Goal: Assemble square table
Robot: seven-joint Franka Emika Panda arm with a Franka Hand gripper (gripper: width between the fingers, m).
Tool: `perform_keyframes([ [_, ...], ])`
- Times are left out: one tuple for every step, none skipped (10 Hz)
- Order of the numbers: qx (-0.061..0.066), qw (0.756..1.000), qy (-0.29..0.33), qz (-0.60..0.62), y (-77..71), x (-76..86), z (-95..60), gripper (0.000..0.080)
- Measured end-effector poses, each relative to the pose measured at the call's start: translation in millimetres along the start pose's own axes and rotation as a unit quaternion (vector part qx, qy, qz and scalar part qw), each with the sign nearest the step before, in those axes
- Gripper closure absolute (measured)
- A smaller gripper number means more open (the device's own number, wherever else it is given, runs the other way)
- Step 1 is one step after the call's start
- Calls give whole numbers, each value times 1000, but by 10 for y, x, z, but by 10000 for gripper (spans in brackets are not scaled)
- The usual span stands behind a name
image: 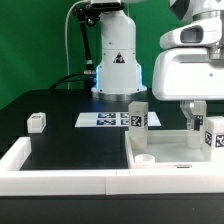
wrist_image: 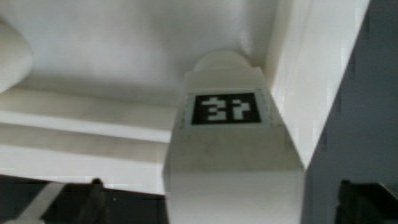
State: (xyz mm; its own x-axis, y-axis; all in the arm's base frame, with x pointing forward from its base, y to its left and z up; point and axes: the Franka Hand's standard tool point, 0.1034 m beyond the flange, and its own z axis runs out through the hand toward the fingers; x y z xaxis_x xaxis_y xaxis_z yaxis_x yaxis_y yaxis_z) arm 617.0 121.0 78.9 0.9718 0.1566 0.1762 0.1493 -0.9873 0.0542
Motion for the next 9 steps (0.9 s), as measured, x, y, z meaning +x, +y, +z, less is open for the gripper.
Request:
perform_keyframes([
  [0,1000,0,0,-4,0,0,278],
  [0,1000,0,1,5,0,0,416],
  [0,1000,0,1,7,3,-1,505],
  [0,1000,1,1,8,6,-3,505],
  [0,1000,1,1,8,6,-3,505],
  [0,1000,1,18,11,6,-3,505],
  [0,1000,1,29,10,6,-3,505],
  [0,998,1,70,9,6,-2,505],
  [1,993,1,121,6,5,-2,505],
])
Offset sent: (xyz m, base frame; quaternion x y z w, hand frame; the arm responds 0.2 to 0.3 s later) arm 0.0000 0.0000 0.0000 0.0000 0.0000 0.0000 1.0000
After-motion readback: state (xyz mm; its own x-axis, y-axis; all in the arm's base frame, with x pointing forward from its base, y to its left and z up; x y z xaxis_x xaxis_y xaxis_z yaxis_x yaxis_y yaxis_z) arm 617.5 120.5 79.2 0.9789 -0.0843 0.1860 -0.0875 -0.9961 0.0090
